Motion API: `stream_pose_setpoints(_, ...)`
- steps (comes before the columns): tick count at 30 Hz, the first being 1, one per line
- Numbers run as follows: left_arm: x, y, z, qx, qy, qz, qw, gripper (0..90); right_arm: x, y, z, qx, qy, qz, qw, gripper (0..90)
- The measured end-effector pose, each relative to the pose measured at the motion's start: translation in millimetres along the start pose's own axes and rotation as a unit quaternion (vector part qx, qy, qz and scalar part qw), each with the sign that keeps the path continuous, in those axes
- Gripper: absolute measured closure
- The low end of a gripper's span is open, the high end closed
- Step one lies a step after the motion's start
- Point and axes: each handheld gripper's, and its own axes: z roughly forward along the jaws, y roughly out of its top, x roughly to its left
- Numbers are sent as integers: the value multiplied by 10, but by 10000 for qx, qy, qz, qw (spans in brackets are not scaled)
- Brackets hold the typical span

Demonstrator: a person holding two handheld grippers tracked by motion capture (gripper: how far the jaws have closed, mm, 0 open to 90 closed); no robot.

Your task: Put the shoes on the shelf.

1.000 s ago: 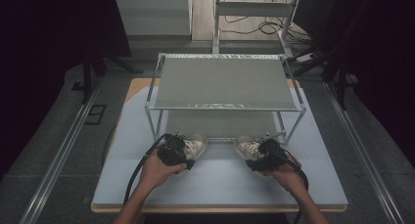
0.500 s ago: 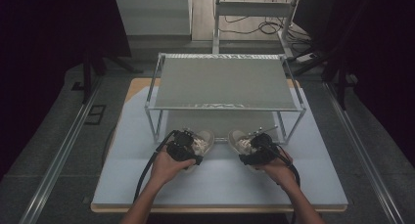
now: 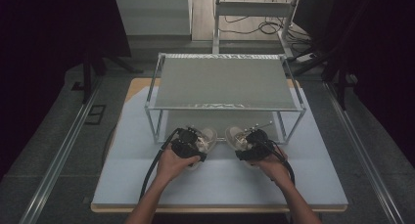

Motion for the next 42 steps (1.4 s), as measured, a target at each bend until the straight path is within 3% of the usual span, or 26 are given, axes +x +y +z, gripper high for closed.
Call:
stream_pose_setpoints(8,-3,71,55,-2,0,-87,10000,281,26,74,78,26,-60,77,9999,278)
stream_pose_setpoints(9,-18,84,67,-31,-7,-193,9998,281,26,74,78,26,-60,77,9999,278)
stream_pose_setpoints(10,-9,115,81,-36,-48,-100,9999,281,36,98,90,25,-71,99,9999,278)
stream_pose_setpoints(12,-24,134,91,-36,-28,-154,9999,281,39,106,93,16,-72,104,9999,278)
stream_pose_setpoints(13,-6,172,95,-29,36,62,10000,281,48,128,102,11,-76,136,9999,277)
stream_pose_setpoints(16,-15,224,107,-24,148,171,9997,281,62,154,120,51,-111,194,9997,277)
stream_pose_setpoints(19,-21,254,136,-2,55,183,9998,280,35,172,150,-58,-212,20,9998,277)
stream_pose_setpoints(20,-62,267,150,30,177,-93,9998,280,29,184,169,-58,-263,19,9996,277)
stream_pose_setpoints(22,-43,281,154,32,281,3,9996,280,25,187,174,-52,-284,29,9996,276)
stream_pose_setpoints(24,-10,313,199,42,98,102,9999,280,17,200,195,-56,-300,95,9995,276)
stream_pose_setpoints(31,3,335,249,99,214,76,9997,278,29,223,248,-26,-310,144,9994,275)
stream_pose_setpoints(33,-6,340,283,78,226,-19,9997,277,42,231,282,12,-365,193,9991,274)
stream_pose_setpoints(42,-17,352,298,186,240,34,9995,247,56,229,347,135,-438,167,9988,265)
